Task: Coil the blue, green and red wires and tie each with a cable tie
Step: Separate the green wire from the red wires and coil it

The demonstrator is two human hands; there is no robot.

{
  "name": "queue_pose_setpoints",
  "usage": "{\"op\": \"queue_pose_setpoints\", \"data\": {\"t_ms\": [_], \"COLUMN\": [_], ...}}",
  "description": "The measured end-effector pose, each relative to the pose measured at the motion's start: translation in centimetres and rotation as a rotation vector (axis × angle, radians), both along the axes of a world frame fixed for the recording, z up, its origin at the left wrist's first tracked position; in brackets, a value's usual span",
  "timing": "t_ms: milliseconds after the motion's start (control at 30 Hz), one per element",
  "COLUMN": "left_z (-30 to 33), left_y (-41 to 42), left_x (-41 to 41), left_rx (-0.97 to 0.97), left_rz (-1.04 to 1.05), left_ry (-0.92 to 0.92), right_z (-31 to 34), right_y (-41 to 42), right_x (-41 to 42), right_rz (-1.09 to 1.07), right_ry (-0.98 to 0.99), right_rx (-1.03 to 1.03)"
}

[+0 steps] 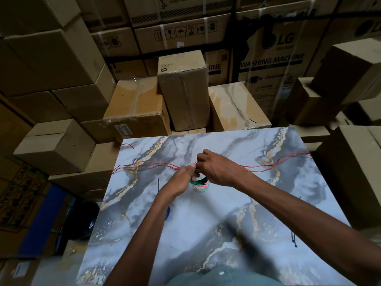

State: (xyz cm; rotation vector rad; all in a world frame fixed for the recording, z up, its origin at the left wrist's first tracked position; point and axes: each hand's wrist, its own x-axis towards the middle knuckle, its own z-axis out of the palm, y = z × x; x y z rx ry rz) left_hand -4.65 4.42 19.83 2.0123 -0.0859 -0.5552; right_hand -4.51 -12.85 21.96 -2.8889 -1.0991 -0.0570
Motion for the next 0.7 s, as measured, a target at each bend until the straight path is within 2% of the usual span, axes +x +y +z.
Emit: {"op": "queue_pose_setpoints", "data": {"t_ms": [100, 233, 333, 433, 567, 700], "left_z": [-0.6, -1.7, -2.1, -2.7, -3.0, -2.2], "left_y": [-0.3, -1.3, -2.2, -2.1, -1.7, -2.4], "left_x": [0.0, -0.1, -0.3, -0.6, -1.0, -1.2], "left_rx": [-0.077, -0.500, -0.700, -0.742, -0.732, -0.825], "left_rz": [0.027, 0.301, 0.418, 0.418, 0.402, 0.471], "left_ry": [0.004, 0.121, 0.171, 0.153, 0.125, 0.182], "right_z": [-0.3, -1.6, -2.3, -1.6, -0.3, 0.4], "right_y": [-0.2, 0.5, 1.2, 1.3, 0.0, -1.0], "right_x": [-0.5, -1.6, -2.7, -3.9, -3.0, -2.0], "right_rz": [-0.097, -0.333, -0.475, -0.532, -0.587, -0.662], "right_ry": [-0.004, 0.080, 0.226, 0.357, 0.530, 0.515], "right_rx": [0.076, 0.283, 0.505, 0.688, 0.699, 0.746]}}
